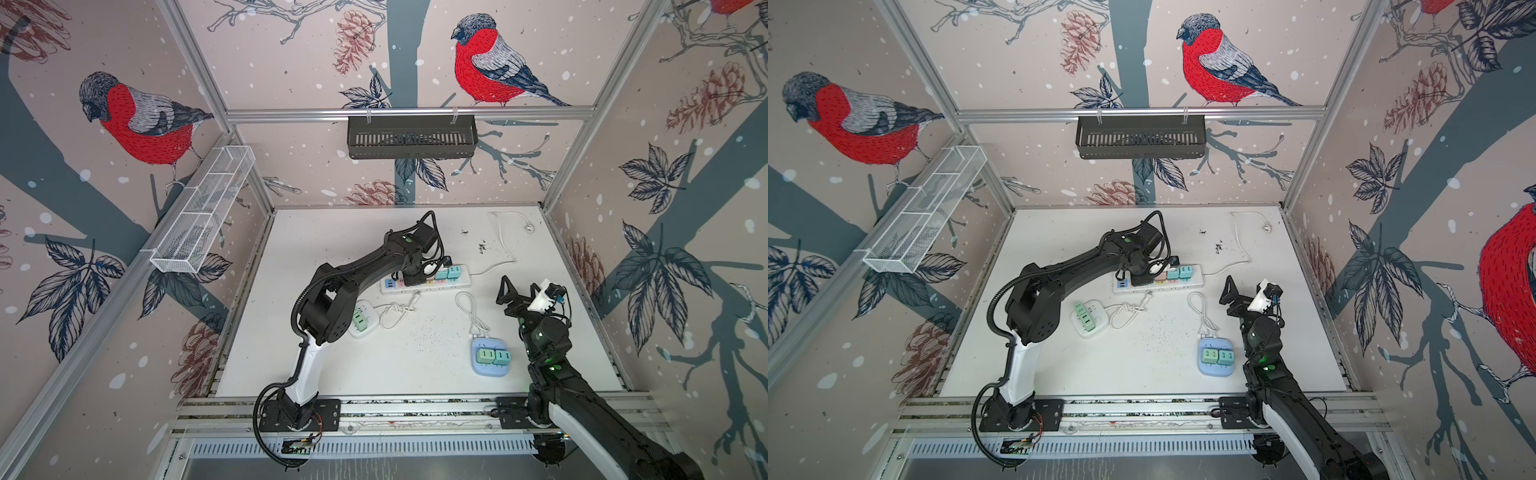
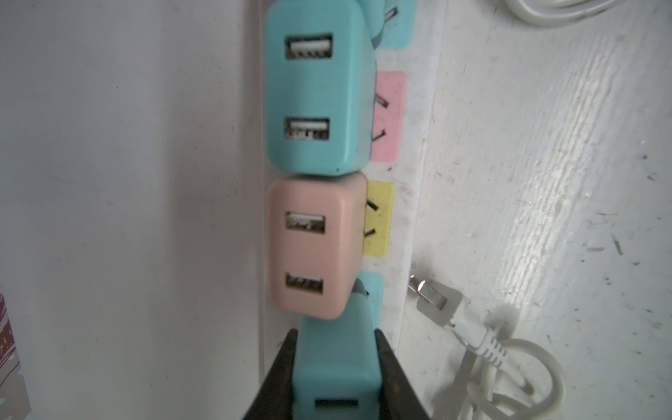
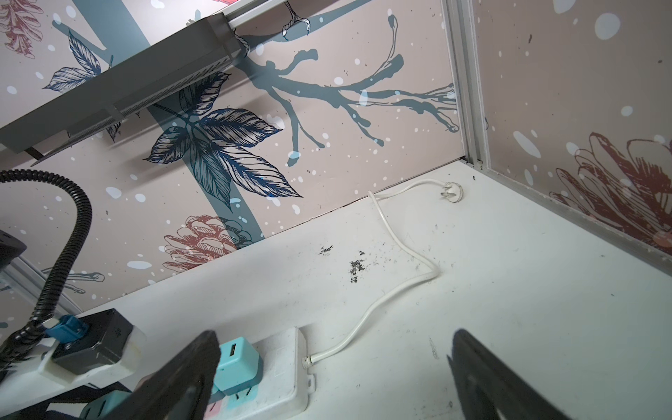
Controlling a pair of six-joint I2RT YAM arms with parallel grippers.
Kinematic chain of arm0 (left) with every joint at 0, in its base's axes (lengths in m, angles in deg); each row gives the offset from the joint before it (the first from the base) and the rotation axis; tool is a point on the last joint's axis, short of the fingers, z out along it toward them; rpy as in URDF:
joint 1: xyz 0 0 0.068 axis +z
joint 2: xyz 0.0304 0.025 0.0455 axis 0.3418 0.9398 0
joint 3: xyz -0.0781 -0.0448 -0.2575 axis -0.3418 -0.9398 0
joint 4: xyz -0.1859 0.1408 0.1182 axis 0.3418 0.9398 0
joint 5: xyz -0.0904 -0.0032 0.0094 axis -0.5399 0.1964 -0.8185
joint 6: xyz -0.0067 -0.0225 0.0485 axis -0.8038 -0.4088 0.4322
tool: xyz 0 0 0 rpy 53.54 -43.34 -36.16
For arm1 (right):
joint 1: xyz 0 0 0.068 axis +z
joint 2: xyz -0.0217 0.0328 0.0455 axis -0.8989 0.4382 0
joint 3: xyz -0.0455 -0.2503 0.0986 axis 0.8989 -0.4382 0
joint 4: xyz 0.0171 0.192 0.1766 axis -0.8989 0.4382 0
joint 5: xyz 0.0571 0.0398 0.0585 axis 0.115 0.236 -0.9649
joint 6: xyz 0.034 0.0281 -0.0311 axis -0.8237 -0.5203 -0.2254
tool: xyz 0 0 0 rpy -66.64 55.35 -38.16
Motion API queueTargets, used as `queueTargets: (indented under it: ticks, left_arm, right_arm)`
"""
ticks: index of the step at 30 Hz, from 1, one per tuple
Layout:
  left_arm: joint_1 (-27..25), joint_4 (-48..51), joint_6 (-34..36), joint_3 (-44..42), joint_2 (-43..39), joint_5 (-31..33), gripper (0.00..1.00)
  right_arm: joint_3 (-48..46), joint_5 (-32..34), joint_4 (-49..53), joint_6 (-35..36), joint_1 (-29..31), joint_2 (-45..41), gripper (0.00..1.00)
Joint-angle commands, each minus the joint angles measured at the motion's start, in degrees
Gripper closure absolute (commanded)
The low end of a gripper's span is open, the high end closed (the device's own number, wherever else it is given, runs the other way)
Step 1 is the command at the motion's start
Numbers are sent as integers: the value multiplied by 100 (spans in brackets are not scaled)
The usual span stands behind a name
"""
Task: Insert the plug
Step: 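Lower the teal adapter with the left gripper into the socket beside the pink adapter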
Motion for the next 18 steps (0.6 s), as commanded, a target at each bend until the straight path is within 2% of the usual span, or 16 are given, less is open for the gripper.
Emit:
queueTargets:
  ticks: [1, 18]
  left_arm:
    - [63, 305, 152, 221, 163, -170, 100]
    - [412, 1374, 459, 1646, 1266, -738, 100]
  right_arm:
    - [-160, -25, -153, -34, 4, -1, 0]
    - [-143, -8, -143, -51, -10, 42, 0]
